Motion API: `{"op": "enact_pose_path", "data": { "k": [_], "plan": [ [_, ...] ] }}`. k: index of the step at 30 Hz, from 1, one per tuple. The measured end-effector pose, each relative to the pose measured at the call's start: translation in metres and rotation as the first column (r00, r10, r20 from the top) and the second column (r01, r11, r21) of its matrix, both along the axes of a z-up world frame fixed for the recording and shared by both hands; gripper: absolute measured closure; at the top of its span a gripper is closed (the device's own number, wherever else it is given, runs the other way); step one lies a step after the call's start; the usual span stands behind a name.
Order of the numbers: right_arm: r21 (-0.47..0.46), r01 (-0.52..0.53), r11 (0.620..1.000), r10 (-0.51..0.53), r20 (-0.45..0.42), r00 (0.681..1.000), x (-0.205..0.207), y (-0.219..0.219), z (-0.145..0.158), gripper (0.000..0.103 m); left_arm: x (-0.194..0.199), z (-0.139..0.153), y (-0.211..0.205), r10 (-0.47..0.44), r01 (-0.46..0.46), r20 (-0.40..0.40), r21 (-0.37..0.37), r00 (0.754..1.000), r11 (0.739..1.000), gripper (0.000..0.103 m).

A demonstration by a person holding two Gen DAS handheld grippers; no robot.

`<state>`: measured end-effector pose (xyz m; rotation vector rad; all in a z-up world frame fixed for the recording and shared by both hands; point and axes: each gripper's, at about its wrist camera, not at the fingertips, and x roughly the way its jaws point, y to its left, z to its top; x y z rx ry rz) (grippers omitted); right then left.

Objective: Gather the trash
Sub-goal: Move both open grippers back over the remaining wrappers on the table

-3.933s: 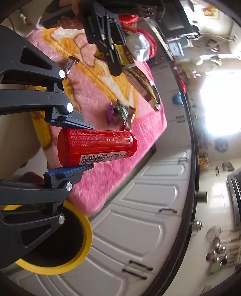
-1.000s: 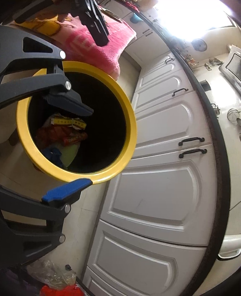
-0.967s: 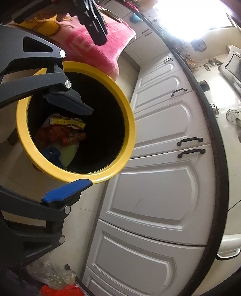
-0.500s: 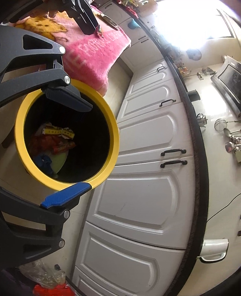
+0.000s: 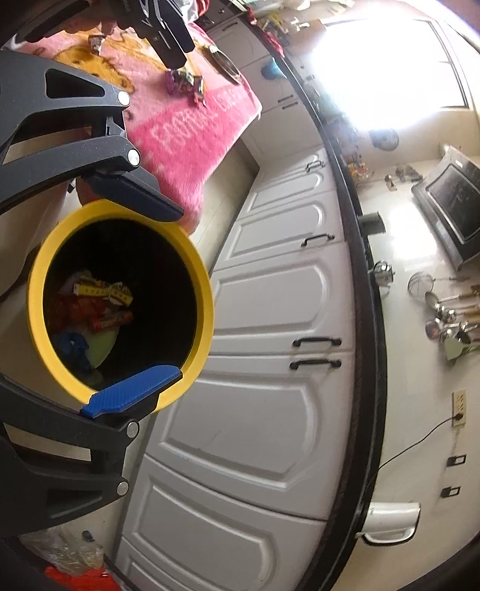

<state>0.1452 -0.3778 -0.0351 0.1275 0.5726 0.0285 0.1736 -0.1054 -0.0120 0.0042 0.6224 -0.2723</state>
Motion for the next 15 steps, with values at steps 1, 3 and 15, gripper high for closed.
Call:
{"op": "enact_pose_path", "data": {
  "k": [1,3,15],
  "plan": [
    [-0.002,-0.004,1.0,0.004,0.004,1.0,-0.001,0.003,0.001,0.025,-0.002,0.001,0.005,0.01,-0.01,0.004,0.0,1.0,1.0,0.011],
    [-0.007,-0.025,1.0,0.025,0.012,1.0,0.0,0.012,0.004,0.025,-0.005,0.003,0.012,0.023,-0.024,0.011,0.002,1.0,1.0,0.011],
    [-0.015,-0.138,0.99,0.138,0.028,0.99,0.006,0.059,0.02,0.024,-0.021,0.01,0.059,0.098,-0.098,0.038,-0.015,0.994,0.995,0.011]
  ]
}}
